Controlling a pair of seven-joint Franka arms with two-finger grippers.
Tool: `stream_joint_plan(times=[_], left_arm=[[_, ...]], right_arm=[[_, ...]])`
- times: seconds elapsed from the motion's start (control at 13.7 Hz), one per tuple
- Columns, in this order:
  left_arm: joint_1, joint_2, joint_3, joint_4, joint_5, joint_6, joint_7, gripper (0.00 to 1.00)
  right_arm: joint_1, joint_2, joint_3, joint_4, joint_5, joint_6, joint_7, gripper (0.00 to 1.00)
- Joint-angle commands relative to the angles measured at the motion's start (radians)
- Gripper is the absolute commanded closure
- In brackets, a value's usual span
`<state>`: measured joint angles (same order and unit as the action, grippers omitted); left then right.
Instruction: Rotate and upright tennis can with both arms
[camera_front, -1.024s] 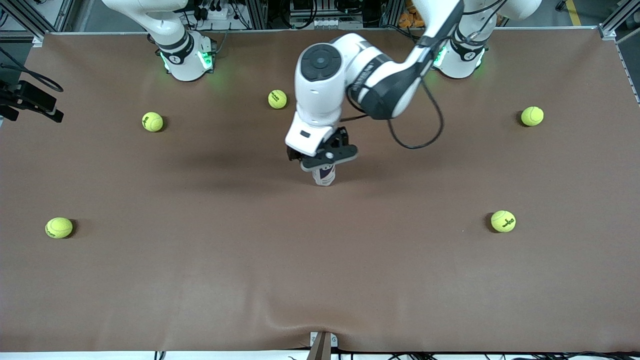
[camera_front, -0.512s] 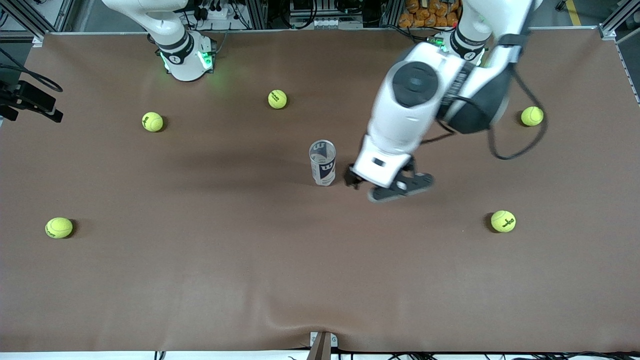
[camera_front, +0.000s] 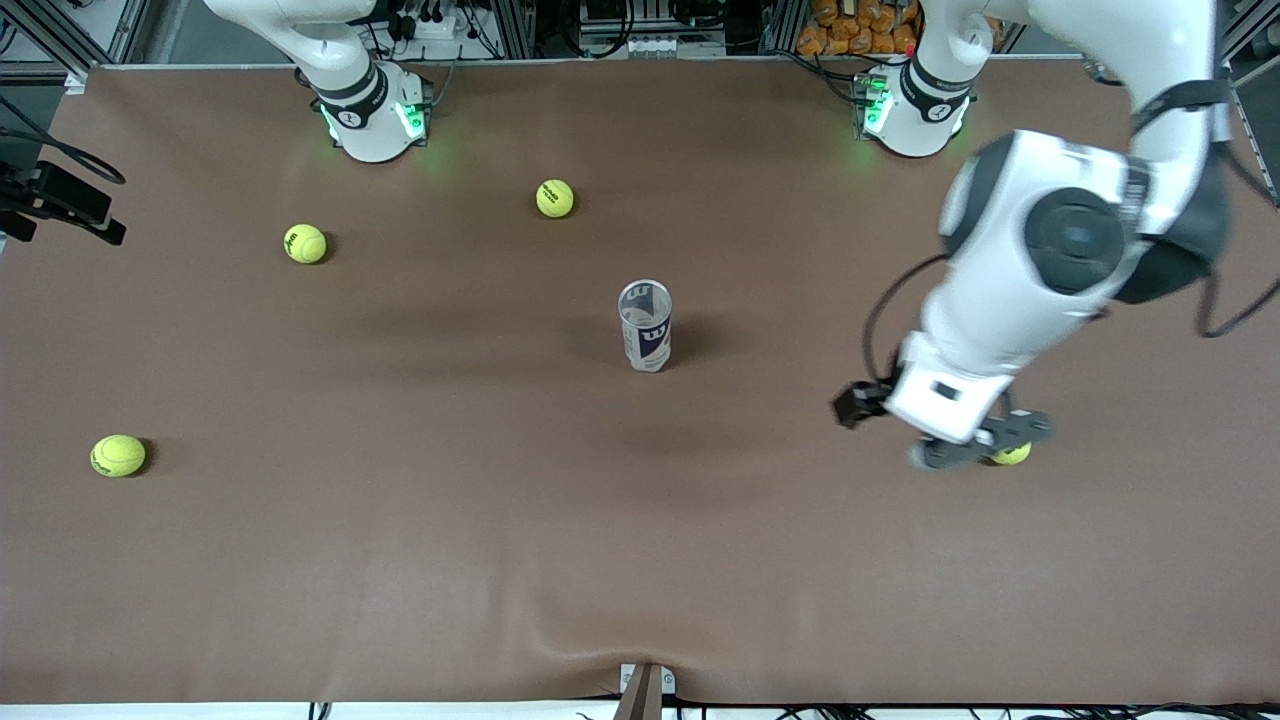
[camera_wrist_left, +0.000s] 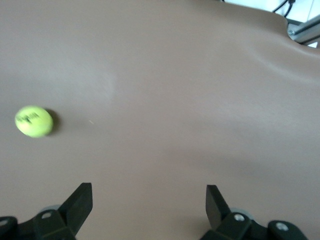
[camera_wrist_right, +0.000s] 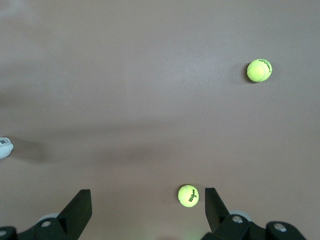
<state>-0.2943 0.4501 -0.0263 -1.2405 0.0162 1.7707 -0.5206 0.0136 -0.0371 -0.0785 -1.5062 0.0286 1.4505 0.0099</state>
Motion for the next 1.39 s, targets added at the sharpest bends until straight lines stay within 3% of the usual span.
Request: stream_joint_plan(times=[0.0, 0.22, 0.37, 0.59, 0.73, 1.32], left_arm=[[0.105, -0.089, -0.026, -0.023, 0.019, -0.071, 0.150, 0.00], [0.170, -0.197, -0.036, -0.048, 0.021, -0.183, 0.262, 0.00], [0.246, -0.292, -0.075, -0.147, 0.018, -0.235, 0.364, 0.00], [0.244, -0.447, -0.073, -0.295, 0.018, -0.238, 0.355, 0.00], [0.242, -0.511, -0.075, -0.335, 0.018, -0.249, 0.366, 0.00], [0.241, -0.515, -0.041, -0.316, 0.011, -0.235, 0.393, 0.00]], right_arm=[[-0.001, 0.006, -0.001, 0.015, 0.013, -0.010, 0.015, 0.00], [-0.001, 0.006, -0.001, 0.015, 0.013, -0.009, 0.015, 0.00], [-0.001, 0.006, -0.001, 0.015, 0.013, -0.009, 0.015, 0.00], [-0.003, 0.008, -0.001, 0.014, 0.011, -0.009, 0.015, 0.00], [-0.001, 0.008, -0.001, 0.014, 0.011, -0.009, 0.015, 0.00], [-0.003, 0.008, -0.001, 0.014, 0.013, -0.009, 0.015, 0.00]])
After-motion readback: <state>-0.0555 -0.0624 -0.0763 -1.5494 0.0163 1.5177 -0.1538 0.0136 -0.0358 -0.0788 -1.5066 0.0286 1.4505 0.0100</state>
